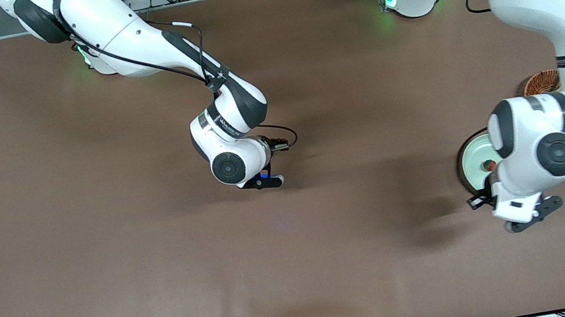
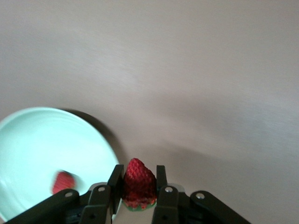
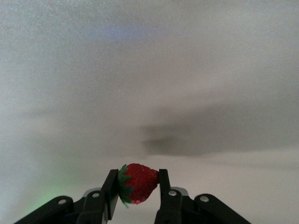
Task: Collect all strawberries into plate
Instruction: 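Release the strawberry onto the plate while the right gripper sets the last mid-table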
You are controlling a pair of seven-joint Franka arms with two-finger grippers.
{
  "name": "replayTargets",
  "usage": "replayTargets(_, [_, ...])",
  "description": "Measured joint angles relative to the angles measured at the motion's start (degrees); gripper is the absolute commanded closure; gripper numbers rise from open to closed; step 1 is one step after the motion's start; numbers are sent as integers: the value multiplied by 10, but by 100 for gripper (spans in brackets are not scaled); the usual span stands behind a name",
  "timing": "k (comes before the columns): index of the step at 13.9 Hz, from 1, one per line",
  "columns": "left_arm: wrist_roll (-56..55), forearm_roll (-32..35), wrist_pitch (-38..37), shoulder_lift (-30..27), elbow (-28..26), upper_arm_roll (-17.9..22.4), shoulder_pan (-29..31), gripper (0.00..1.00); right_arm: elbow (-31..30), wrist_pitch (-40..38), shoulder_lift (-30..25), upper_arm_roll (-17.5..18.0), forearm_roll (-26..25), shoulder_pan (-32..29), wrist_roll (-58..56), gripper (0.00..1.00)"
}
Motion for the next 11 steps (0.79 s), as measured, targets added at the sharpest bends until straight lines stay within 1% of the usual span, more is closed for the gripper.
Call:
replayTargets(3, [36,12,-3,0,-4,0,45,100,0,15,6,0,1,7,4,71])
replayTargets(4, [51,17,-4,0,-7,0,61,100,0,16,7,0,1,9,5,63])
replayTargets(5, [65,20,-4,1,-10,-1,76,100,0,17,8,0,1,10,5,51])
replayTargets(7, [78,21,-7,3,-22,-1,92,100,0,22,10,0,1,11,6,22])
replayTargets(8, [79,21,-8,5,-34,-2,94,100,0,25,11,0,1,12,7,11])
replayTargets(10, [79,22,-8,12,-65,-4,91,100,0,35,13,-1,1,12,8,2])
replayTargets(11, [79,27,-8,17,-78,-5,89,57,0,38,13,-1,1,12,8,0])
